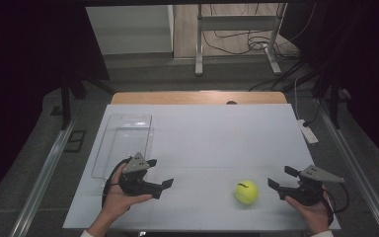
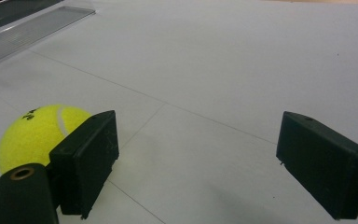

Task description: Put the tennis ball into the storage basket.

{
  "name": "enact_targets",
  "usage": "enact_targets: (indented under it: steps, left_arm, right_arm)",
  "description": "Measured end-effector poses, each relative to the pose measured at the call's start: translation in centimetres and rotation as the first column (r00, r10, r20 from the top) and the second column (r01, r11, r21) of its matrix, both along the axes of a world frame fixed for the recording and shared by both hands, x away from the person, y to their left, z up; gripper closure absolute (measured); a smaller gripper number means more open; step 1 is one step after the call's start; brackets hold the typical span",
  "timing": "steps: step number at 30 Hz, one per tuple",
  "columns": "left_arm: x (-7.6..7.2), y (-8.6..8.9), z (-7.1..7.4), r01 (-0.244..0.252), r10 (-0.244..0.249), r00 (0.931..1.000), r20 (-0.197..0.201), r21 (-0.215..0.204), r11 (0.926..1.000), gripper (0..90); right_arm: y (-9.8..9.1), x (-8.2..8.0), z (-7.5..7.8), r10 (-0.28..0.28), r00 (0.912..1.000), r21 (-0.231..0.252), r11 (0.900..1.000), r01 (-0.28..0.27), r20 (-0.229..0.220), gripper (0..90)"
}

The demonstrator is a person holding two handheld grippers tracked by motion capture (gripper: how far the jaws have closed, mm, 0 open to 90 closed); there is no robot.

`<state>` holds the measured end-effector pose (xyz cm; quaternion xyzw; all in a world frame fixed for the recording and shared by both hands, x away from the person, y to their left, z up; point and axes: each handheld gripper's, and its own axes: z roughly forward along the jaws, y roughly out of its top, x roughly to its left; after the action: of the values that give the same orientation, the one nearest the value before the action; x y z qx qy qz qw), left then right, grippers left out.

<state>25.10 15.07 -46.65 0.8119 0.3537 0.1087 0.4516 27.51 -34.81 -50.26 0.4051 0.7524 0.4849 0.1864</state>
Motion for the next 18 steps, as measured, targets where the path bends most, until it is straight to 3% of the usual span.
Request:
enact_targets:
  steps: [18]
  left_arm:
    - [1.1, -2.6, 0.4, 0.066, -0.066, 0.9978, -0.008, 0.015, 0.9977, 10.9]
  right_arm:
    - [0.0, 0.0, -0.1, 0.0, 1.0, -0.003, 1.0, 0.0, -0.002, 13.3]
